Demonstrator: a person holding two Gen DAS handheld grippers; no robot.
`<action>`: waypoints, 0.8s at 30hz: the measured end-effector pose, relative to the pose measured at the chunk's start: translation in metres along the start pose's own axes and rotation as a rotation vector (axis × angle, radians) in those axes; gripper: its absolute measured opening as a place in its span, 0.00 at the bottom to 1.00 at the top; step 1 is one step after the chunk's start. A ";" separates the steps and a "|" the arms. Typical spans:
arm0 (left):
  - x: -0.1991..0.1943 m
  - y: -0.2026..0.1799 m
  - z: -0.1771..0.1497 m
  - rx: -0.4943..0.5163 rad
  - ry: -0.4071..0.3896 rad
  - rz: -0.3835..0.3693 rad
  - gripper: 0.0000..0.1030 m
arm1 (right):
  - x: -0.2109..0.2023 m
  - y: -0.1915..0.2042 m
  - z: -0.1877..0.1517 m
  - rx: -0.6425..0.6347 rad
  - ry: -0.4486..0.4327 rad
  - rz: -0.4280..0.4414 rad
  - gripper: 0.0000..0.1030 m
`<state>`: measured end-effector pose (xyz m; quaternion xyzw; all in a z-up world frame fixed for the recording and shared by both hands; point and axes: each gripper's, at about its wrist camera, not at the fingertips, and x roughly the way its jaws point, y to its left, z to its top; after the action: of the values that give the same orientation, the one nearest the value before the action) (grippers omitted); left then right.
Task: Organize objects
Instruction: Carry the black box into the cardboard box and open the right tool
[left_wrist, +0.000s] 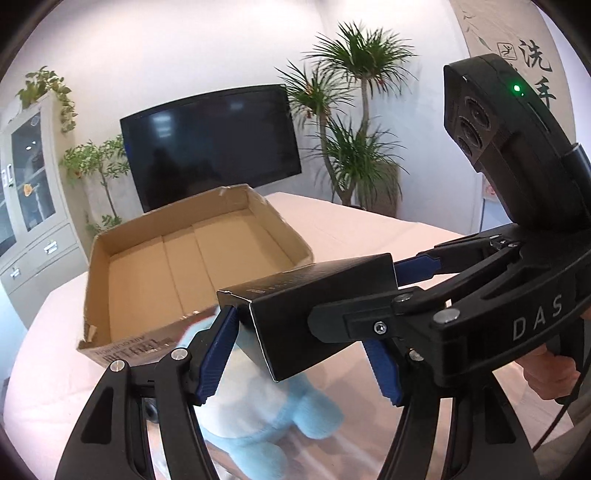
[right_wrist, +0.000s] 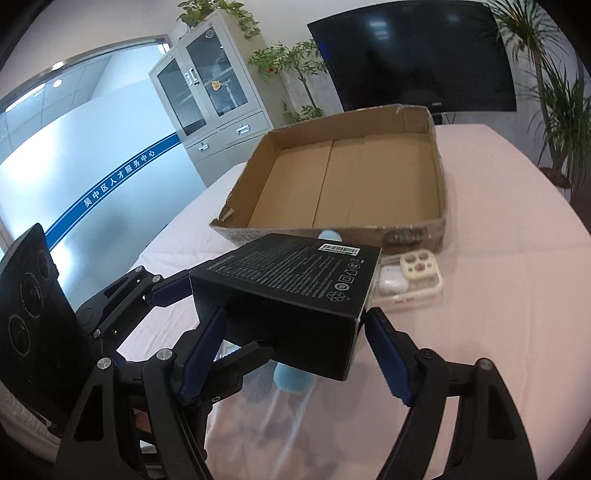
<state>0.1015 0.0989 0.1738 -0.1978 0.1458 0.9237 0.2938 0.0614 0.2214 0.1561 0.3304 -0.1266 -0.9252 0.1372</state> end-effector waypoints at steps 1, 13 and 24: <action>-0.001 0.004 0.002 0.000 -0.007 0.007 0.64 | 0.002 0.003 0.003 -0.005 -0.002 0.003 0.74; 0.013 0.044 0.011 -0.018 -0.027 0.065 0.64 | 0.030 0.017 0.043 -0.096 0.000 -0.005 0.74; 0.065 0.116 0.039 -0.047 -0.037 0.129 0.64 | 0.083 0.026 0.107 -0.219 -0.022 -0.034 0.74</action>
<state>-0.0275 0.0547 0.1965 -0.1774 0.1313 0.9475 0.2315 -0.0646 0.1846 0.1970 0.3056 -0.0208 -0.9392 0.1554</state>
